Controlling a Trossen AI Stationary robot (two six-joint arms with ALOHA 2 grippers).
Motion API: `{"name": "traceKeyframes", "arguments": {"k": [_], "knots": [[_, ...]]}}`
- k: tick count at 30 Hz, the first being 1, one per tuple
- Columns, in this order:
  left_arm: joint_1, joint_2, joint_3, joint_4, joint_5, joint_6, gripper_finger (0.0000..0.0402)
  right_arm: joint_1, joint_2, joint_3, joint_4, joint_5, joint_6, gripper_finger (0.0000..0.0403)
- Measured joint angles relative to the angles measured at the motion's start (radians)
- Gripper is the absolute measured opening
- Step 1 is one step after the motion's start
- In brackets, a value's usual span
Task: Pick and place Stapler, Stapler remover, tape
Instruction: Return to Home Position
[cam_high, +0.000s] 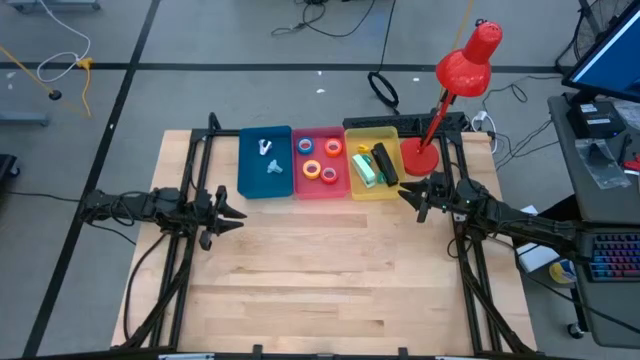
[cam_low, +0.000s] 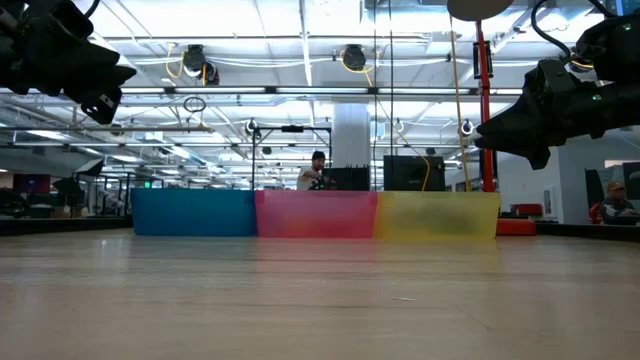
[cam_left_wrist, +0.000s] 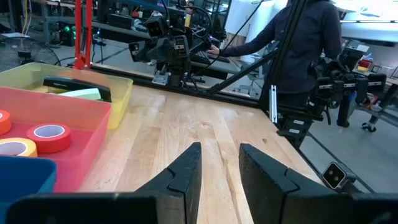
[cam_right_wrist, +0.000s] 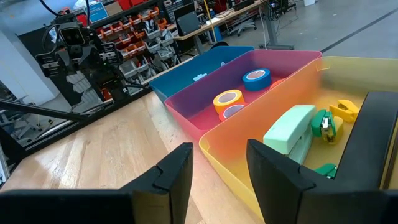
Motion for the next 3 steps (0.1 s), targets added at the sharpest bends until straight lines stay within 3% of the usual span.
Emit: {"name": "traceKeyframes", "arguments": {"k": [3], "knots": [[0.0,0.0,0.0,0.0,0.0,0.0,0.0108,0.0,0.0,0.0,0.0,0.0,0.0,0.0142]]}}
